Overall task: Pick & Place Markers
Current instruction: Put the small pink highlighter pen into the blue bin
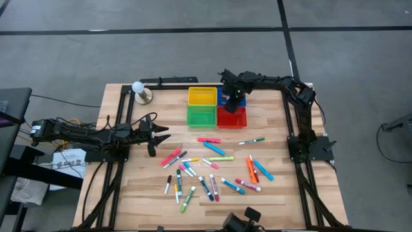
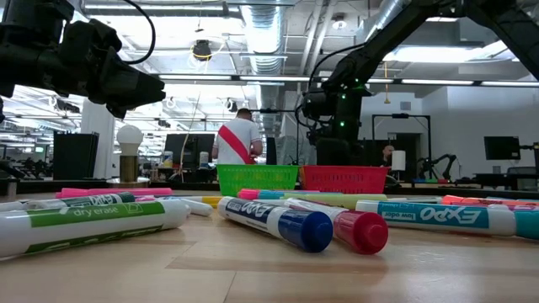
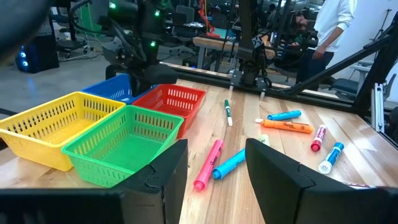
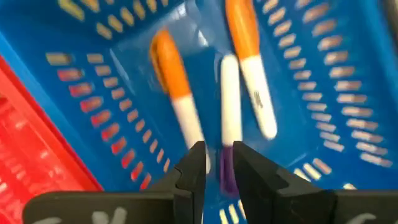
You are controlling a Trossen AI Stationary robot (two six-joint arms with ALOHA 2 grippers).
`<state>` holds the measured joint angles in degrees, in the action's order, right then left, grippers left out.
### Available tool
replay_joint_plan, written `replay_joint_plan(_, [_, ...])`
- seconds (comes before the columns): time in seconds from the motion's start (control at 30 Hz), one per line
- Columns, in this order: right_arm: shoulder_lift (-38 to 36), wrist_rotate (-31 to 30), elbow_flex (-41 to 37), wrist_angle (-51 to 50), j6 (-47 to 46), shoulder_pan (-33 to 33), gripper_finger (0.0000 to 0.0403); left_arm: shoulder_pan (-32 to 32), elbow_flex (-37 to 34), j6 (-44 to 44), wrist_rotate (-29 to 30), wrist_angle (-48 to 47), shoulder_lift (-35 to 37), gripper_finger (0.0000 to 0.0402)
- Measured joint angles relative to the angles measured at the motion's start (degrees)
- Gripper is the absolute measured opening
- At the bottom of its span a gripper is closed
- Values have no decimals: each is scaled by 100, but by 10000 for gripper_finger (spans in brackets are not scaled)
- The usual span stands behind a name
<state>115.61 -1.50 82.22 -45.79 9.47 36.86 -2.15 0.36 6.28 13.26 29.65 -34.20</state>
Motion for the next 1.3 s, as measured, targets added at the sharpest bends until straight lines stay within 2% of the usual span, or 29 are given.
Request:
replay_joint_plan(0.37, [-2, 3, 4, 186, -37, -35, 72, 1, -2, 0, 0, 0, -2, 161])
replay_joint_plan(0.57, [-13, 17, 375, -646, -86, -221, 72, 2, 0, 0, 0, 0, -2, 161])
replay_joint_plan(1.3, [-17, 7, 3472, -3888, -1073, -813, 72, 0, 0, 15, 0, 0, -4, 161])
